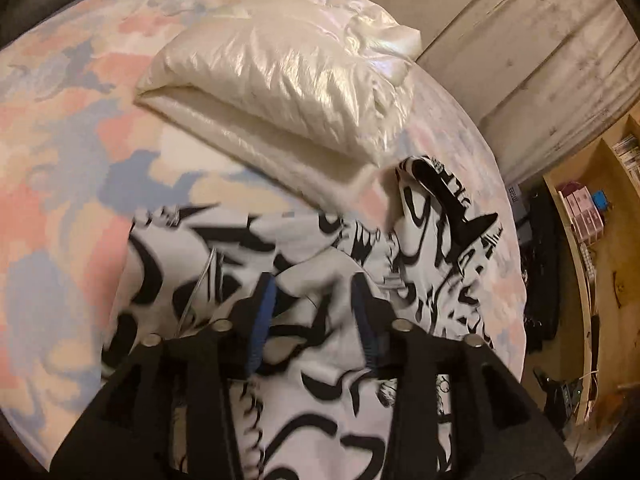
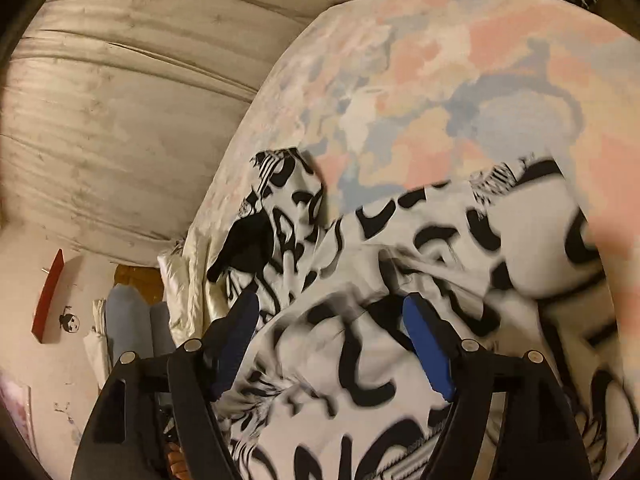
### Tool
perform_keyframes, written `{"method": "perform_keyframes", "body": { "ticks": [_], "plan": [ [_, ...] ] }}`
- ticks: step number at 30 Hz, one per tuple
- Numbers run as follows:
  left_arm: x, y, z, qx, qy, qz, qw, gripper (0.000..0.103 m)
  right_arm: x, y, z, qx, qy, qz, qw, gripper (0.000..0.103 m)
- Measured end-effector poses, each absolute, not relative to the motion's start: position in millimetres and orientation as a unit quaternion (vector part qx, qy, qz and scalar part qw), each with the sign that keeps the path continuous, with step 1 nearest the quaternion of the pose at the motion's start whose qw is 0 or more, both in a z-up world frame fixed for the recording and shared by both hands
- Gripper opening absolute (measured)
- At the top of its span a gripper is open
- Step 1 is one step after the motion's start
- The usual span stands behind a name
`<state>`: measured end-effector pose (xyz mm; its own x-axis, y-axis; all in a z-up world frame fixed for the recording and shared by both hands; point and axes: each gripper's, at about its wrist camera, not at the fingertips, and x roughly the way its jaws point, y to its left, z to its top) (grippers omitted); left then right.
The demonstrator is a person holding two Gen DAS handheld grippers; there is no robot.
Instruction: Fold large clothes
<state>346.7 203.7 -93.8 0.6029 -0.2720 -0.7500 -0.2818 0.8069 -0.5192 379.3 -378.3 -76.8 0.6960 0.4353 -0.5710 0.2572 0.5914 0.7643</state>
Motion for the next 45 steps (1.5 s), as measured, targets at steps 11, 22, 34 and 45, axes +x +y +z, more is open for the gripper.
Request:
{"method": "perform_keyframes", "body": {
  "ticks": [11, 22, 34, 45],
  "plan": [
    [374, 179, -121, -0.1, 0.488, -0.033, 0.866, 0.052, 405, -374, -111, 0.275, 0.446, 0.049, 0.851, 0.076],
    [391, 168, -165, -0.019, 0.507, -0.022, 0.862, 0.053, 421, -335, -135, 0.146, 0.473, 0.092, 0.864, 0.04],
    [374, 122, -130, 0.056, 0.423, 0.026, 0.904, 0.003, 397, -328, -93, 0.109, 0.374, 0.034, 0.92, 0.009],
    [407, 127, -177, 0.039, 0.437, 0.08, 0.895, 0.004, 455, -297, -146, 0.082, 0.441, -0.021, 0.893, 0.009]
  ]
}}
